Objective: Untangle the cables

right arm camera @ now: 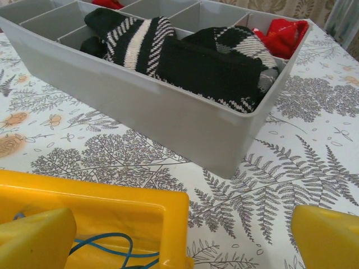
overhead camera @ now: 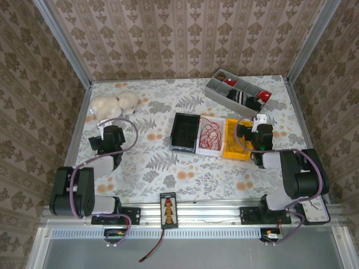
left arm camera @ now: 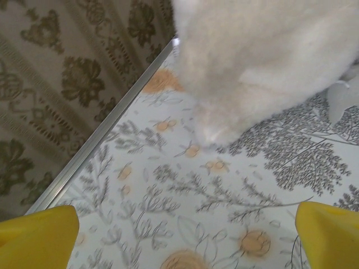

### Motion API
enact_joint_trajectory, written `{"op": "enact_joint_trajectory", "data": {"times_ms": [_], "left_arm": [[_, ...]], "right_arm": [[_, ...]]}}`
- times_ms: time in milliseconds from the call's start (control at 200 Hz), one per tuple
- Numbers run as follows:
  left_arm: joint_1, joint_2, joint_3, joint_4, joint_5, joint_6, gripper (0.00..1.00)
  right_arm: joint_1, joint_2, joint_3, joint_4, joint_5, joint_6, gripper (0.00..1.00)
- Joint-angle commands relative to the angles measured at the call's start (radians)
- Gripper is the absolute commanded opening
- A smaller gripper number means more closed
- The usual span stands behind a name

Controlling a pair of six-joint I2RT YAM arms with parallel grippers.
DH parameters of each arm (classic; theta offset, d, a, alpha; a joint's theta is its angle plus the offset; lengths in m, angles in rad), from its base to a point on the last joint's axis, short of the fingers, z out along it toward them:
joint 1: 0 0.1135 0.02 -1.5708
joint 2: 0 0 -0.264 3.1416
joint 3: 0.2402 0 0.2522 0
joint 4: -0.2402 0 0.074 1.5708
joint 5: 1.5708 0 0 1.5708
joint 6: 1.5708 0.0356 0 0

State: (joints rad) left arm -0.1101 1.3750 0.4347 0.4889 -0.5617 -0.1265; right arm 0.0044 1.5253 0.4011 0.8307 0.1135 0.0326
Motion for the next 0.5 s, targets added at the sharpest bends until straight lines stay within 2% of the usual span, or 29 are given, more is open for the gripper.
{"op": "enact_joint_trajectory", "data": {"times_ms": [0, 30, 80, 115, 140, 165, 215, 245, 295, 350, 395, 445, 495], "left_arm": [[0.005, 0.089, 0.02, 0.215, 0.08, 0.108, 1.0], [0.014, 0.135, 0.0, 0.348, 0.12, 0.16, 1.0], [0.007, 0.125, 0.035, 0.233, 0.224, 0.158, 1.0], [0.007, 0.146, 0.023, 0.304, 0.226, 0.194, 1.0], [0.014, 0.133, 0.018, 0.289, 0.238, 0.173, 1.0], [0.028, 0.125, 0.002, 0.29, 0.272, 0.157, 1.0], [0.062, 0.167, -0.052, 0.406, 0.383, 0.157, 1.0], [0.062, 0.205, -0.074, 0.54, 0.357, 0.179, 1.0], [0.071, 0.156, -0.046, 0.386, 0.371, 0.134, 1.0], [0.063, 0.189, -0.061, 0.486, 0.352, 0.167, 1.0], [0.063, 0.168, -0.051, 0.422, 0.355, 0.147, 1.0], [0.063, 0.184, -0.059, 0.472, 0.349, 0.164, 1.0], [0.062, 0.173, -0.054, 0.436, 0.352, 0.15, 1.0]], "right_arm": [[0.002, 0.004, 0.001, 0.031, -0.038, 0.014, 1.0], [0.003, 0.004, 0.002, 0.029, -0.039, 0.013, 1.0], [0.003, 0.004, 0.002, 0.031, -0.037, 0.013, 1.0], [0.003, 0.003, 0.002, 0.028, -0.037, 0.013, 1.0], [0.003, 0.004, 0.001, 0.031, -0.037, 0.013, 1.0], [0.003, 0.003, 0.001, 0.03, -0.038, 0.013, 1.0], [0.006, 0.003, 0.002, 0.031, -0.031, 0.012, 1.0], [0.008, 0.003, 0.001, 0.029, -0.028, 0.01, 1.0], [0.009, 0.003, 0.001, 0.028, -0.027, 0.009, 1.0], [0.009, 0.004, 0.006, 0.023, -0.028, 0.007, 1.0], [0.011, 0.003, 0.006, 0.022, -0.028, 0.006, 1.0], [0.011, 0.004, 0.006, 0.022, -0.028, 0.005, 1.0], [0.011, 0.004, 0.007, 0.022, -0.029, 0.006, 1.0]]}}
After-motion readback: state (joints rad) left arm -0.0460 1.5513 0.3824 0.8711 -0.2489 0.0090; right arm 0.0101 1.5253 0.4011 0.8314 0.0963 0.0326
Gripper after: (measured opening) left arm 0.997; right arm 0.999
